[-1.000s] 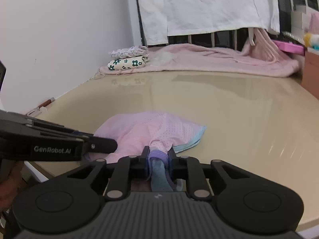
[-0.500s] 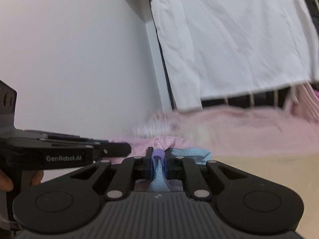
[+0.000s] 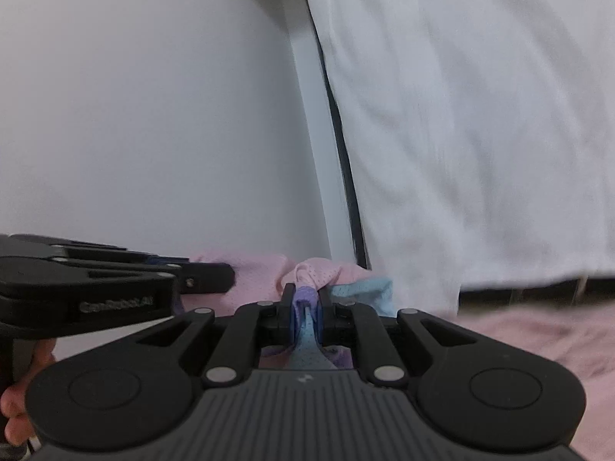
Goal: Fold clothes
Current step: 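Carry the bundle with both grippers onto the stack of folded clothes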
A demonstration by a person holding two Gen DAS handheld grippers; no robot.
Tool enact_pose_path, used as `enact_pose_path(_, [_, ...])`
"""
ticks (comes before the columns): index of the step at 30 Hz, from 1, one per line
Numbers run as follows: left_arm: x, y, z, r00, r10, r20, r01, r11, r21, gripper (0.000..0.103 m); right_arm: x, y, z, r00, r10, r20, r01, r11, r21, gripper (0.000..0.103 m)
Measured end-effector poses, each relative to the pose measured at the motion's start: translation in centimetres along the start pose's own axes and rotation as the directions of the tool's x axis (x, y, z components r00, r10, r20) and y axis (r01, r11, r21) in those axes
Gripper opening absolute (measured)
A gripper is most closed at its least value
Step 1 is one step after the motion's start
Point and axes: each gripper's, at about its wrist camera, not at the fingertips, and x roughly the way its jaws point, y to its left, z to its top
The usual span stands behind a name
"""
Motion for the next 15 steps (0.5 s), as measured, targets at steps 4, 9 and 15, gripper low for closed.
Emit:
enact_pose_path(4, [6.7,1.2,-5.5,0.991,0.018,-0.134,-0.022,1.000,-0.022,0.012,5.6,-2.0,-5.0,0.990,-0.034,-0.140,0.039,0.999,0.032,0.009])
enact_pose_path(9, [8.8,3.2,-8.9,0.989,0.047,-0.141,-0.065,0.990,-0.125,0.045,8.2,-3.7,-9.1,0.979,-0.098,-0.177,0.099,0.995,0.000,0.040])
enact_pose_path(15, [5.0,5.3,-8.2,0.997,-0.022,-0.075,-0.003,0.950,-0.313,0.052,5.0,-6.1,-6.4,0.995,-0.054,-0.086,0.061,0.995,0.080,0.048])
